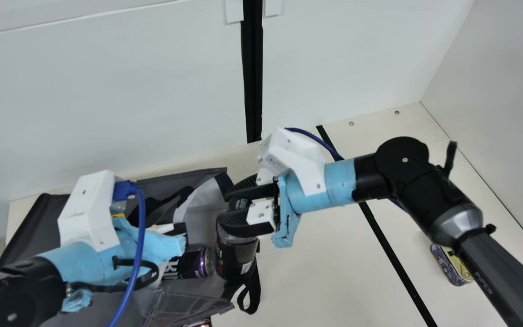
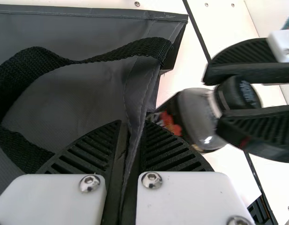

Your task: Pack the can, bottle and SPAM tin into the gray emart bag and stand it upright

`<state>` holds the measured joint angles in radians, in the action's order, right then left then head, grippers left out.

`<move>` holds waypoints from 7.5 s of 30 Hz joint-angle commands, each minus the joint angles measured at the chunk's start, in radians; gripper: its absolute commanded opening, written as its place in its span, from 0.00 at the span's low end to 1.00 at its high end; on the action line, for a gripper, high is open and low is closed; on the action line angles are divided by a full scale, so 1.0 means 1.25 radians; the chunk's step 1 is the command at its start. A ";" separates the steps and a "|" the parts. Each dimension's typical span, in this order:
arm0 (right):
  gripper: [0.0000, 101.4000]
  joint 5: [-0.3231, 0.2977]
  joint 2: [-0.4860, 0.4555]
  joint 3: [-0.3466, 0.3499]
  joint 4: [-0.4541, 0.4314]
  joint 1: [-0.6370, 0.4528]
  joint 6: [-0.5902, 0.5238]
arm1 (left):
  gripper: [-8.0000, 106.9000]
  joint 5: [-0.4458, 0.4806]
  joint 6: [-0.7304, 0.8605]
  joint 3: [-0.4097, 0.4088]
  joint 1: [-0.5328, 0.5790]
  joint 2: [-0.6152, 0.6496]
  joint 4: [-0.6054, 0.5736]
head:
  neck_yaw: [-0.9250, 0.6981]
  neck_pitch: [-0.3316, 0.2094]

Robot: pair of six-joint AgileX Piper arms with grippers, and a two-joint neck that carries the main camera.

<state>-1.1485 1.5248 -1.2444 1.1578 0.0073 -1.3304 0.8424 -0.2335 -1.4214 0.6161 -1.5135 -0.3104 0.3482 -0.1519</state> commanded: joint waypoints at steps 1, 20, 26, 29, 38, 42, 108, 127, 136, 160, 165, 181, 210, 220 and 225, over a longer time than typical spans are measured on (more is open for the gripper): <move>0.00 0.015 0.006 0.002 0.002 0.015 -0.002 | 0.00 0.000 0.000 0.000 0.000 0.000 0.000 | 0.001 -0.018; 0.00 0.131 0.096 0.014 0.032 0.147 -0.019 | 0.00 0.000 0.000 0.000 0.000 0.000 0.000 | 0.001 -0.018; 0.00 0.159 0.129 0.007 0.038 0.183 -0.019 | 0.00 0.000 0.000 0.000 0.000 0.000 0.000 | 0.001 -0.018; 0.00 0.171 0.145 -0.001 0.041 0.199 -0.016 | 0.00 0.000 0.000 0.000 0.000 0.000 0.000 | 0.001 -0.018; 0.00 0.195 0.181 -0.025 0.048 0.232 -0.006 | 0.00 0.000 0.000 0.000 0.000 0.000 0.002 | 0.001 -0.018; 0.10 0.202 0.188 -0.031 0.047 0.238 -0.001 | 0.00 0.000 0.000 0.000 0.000 0.000 0.002 | 0.001 -0.018; 0.94 0.025 -0.063 0.110 -0.031 -0.022 0.006 | 0.00 0.000 0.000 0.000 0.000 0.000 0.000 | 0.001 -0.018; 0.94 -0.028 -0.161 0.117 -0.094 -0.168 0.040 | 0.00 0.000 0.000 0.000 0.000 0.000 0.000 | 0.001 -0.018; 0.94 -0.038 -0.210 0.114 -0.123 -0.259 0.068 | 0.00 0.000 0.000 0.000 0.000 0.000 0.000 | 0.001 -0.018; 0.94 -0.019 -0.325 0.106 -0.253 -0.536 0.164 | 0.00 0.000 0.000 0.000 0.000 0.000 0.000 | 0.001 -0.018; 0.94 -0.001 -0.353 0.096 -0.301 -0.570 0.200 | 0.00 0.000 0.000 0.000 0.000 0.000 0.000 | 0.001 -0.018; 0.94 0.055 -0.443 0.048 -0.568 -0.585 0.424 | 0.00 0.000 0.000 0.000 0.000 0.000 0.000 | 0.001 -0.018; 0.94 -0.057 -0.493 -0.092 -1.019 -0.334 0.880 | 0.00 0.000 0.000 0.000 0.000 0.000 0.000 | 0.001 -0.018; 0.94 -0.057 -0.498 -0.084 -1.051 -0.319 0.951 | 0.00 0.000 0.000 0.000 0.000 0.000 0.000 | 0.001 -0.018; 0.94 -0.057 -0.501 -0.082 -1.039 -0.344 0.953 | 0.00 0.000 0.000 0.000 0.000 0.000 0.000 | 0.001 -0.018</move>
<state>-1.2210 0.8983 -1.3471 -0.1480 -0.4155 -0.1382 0.8425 -0.2335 -1.4214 0.6161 -1.5135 -0.3109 0.3482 -0.1503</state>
